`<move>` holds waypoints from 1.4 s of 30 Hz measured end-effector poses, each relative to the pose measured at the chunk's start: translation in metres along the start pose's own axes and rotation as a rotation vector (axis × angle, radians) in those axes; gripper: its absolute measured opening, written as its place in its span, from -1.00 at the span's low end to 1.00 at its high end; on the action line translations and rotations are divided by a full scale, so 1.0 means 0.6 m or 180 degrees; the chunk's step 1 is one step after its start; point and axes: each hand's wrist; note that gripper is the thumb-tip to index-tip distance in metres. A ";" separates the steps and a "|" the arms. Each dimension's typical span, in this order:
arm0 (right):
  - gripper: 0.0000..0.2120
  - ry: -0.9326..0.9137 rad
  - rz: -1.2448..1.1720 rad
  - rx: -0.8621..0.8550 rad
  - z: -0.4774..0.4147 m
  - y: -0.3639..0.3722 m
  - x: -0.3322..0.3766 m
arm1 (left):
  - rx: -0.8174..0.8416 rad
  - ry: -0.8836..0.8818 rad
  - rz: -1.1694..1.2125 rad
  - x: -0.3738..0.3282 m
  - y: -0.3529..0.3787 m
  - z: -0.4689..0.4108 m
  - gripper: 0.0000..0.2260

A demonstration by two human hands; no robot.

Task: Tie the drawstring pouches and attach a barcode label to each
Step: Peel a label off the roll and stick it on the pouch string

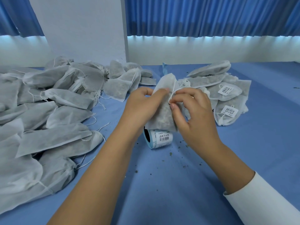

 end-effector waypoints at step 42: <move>-0.73 0.0160 -0.0439 0.1629 0.014 0.000 -0.022 | -0.0677 -0.0318 -0.0322 0.039 -0.018 -0.042 -0.71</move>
Point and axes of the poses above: each hand's wrist, its own z-axis away from the middle knuckle, its own y-axis out of the palm, x = y × z, and after that the axes turned 7 degrees about z, right-handed
